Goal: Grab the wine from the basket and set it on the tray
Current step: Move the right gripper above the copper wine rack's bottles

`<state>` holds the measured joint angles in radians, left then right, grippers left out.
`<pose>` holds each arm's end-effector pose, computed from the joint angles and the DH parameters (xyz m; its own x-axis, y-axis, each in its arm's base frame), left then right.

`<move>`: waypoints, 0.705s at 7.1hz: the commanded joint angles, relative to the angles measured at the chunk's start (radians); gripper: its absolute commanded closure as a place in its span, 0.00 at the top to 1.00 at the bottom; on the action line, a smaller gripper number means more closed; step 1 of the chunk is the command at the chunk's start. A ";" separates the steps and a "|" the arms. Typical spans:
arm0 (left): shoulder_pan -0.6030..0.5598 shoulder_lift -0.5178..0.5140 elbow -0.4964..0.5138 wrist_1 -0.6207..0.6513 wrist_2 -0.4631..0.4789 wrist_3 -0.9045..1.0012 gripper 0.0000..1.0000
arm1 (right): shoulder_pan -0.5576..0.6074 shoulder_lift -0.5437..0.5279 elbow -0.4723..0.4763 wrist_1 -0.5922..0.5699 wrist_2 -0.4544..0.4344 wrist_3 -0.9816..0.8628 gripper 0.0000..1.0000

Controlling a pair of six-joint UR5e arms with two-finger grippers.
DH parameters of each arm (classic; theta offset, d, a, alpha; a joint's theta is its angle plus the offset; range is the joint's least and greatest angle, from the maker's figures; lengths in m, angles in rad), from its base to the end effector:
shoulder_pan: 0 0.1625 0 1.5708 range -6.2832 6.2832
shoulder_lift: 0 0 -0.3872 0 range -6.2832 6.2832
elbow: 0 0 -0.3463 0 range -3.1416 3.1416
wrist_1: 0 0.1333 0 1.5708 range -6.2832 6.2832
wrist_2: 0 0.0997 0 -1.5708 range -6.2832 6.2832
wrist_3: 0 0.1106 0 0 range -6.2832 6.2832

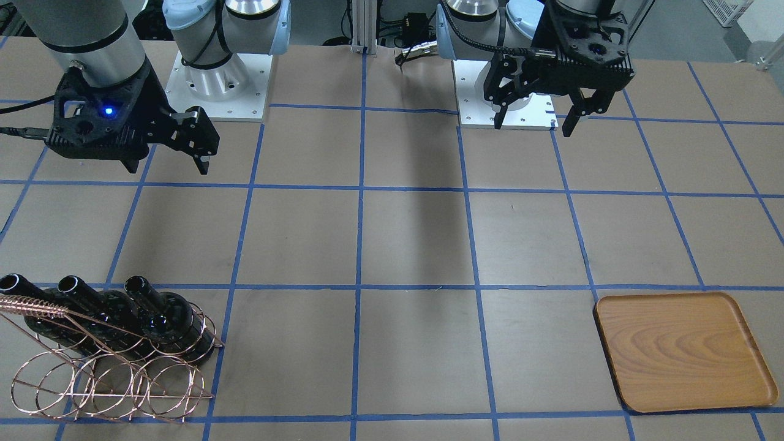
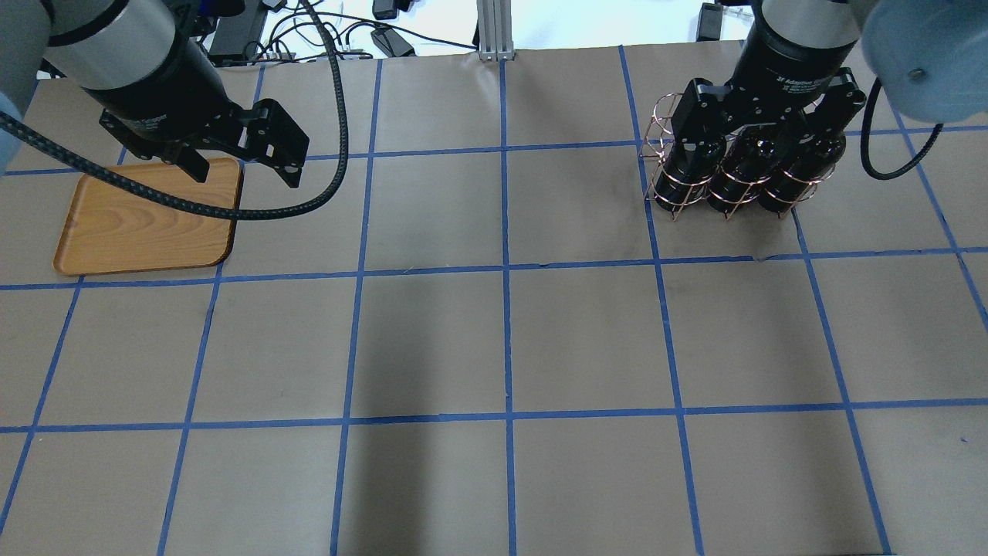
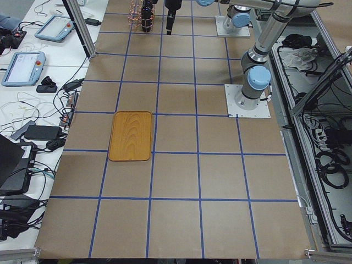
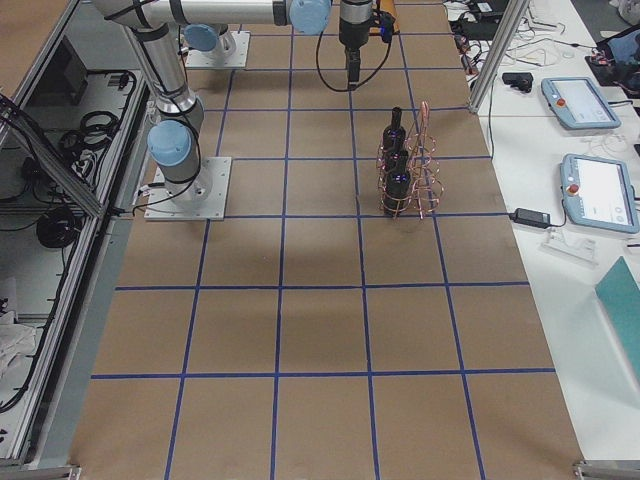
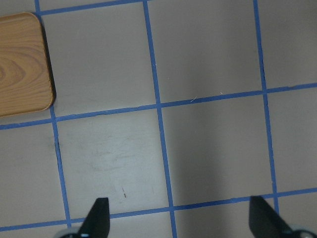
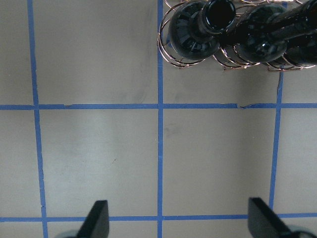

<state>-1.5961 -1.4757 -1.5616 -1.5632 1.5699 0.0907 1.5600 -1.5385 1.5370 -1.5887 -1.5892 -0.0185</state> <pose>-0.1440 -0.4156 0.4852 -0.9933 0.1153 -0.0092 0.1156 0.9870 -0.1113 0.1263 -0.4620 0.4414 -0.9998 -0.0073 0.0188 -0.0077 0.9998 -0.0191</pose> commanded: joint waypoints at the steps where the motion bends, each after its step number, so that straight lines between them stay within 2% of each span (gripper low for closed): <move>1: -0.001 0.005 -0.009 0.000 0.002 0.001 1.00 | 0.000 0.000 0.000 -0.001 0.000 -0.001 1.00; 5: 0.001 0.008 -0.012 -0.009 0.004 -0.003 1.00 | -0.005 0.001 -0.005 -0.013 -0.003 -0.012 1.00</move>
<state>-1.5967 -1.4685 -1.5746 -1.5670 1.5732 0.0877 1.5583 -1.5384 1.5346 -1.5985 -1.5899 -0.0291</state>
